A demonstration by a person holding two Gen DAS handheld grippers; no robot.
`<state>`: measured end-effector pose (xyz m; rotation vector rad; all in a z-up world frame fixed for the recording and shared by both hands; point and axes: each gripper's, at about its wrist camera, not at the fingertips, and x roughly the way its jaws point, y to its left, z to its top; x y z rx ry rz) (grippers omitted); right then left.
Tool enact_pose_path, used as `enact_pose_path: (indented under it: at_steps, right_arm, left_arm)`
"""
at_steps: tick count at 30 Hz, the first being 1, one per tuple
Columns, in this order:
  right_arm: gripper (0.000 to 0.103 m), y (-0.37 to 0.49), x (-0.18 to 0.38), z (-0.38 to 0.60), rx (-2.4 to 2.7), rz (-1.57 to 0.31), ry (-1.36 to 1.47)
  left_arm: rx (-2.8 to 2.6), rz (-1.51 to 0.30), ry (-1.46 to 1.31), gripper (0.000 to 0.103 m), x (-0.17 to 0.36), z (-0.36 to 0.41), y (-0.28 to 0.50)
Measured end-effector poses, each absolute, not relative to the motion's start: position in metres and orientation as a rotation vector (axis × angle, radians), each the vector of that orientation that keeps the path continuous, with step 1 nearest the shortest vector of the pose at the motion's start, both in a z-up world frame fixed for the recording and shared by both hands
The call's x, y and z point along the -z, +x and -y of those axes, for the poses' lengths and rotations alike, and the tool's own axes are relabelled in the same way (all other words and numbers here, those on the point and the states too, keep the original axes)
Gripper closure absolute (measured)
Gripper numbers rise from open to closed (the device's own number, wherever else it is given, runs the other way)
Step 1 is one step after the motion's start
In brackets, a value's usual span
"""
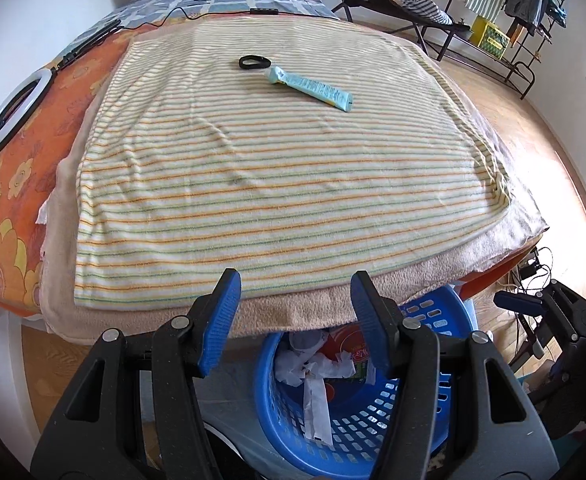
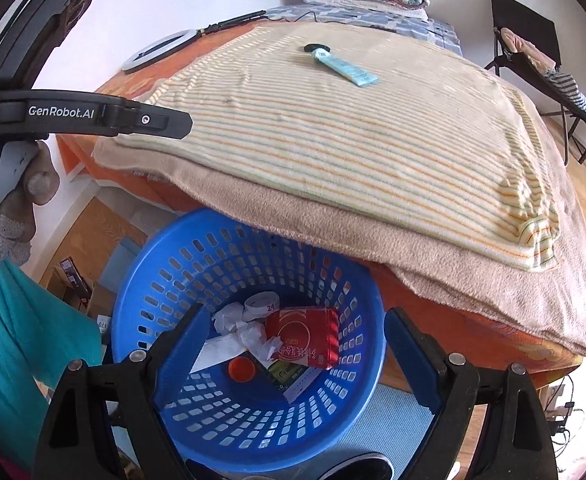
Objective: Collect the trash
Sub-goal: 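Move both tools back to the towel toward the hair tie and blue tube, then grasp the black hair tie with the left tool while the right tool grasps the blue tube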
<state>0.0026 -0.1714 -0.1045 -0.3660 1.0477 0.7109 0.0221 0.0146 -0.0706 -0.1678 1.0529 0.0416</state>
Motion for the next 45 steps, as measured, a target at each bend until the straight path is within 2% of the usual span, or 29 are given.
enact_pose_path:
  at_steps: [8,17,28,31,36,38,45]
  right_arm:
    - [0.013,0.05,0.078,0.158,-0.692,-0.998,-0.353]
    - [0.016,0.12,0.066,0.125,-0.786,-0.964,-0.276]
    - [0.016,0.197,0.08,0.081,-0.828,-0.978,-0.291]
    - [0.019,0.216,0.088,0.074,-0.832,-0.996,-0.276]
    - [0.02,0.235,0.098,0.061,-0.827,-1.006,-0.293]
    - [0.02,0.24,0.1,0.055,-0.842,-1.006,-0.296]
    - [0.02,0.252,0.117,0.041,-0.833,-1.014,-0.332]
  left_arm:
    - [-0.06,-1.005,-0.13,0.044,0.047,-0.037,0.071]
    - [-0.062,-0.982,-0.218,0.044,0.039,-0.072,0.137]
    - [-0.059,-1.01,-0.305,0.045,0.059,-0.103,0.217]
    - [-0.057,-1.028,-0.329,0.055,0.068,-0.111,0.234]
    - [-0.061,-1.037,-0.388,0.057,0.081,-0.123,0.254]
    - [-0.061,-1.04,-0.394,0.063,0.085,-0.124,0.259]
    - [-0.078,-1.05,-0.407,0.064,0.099,-0.131,0.278]
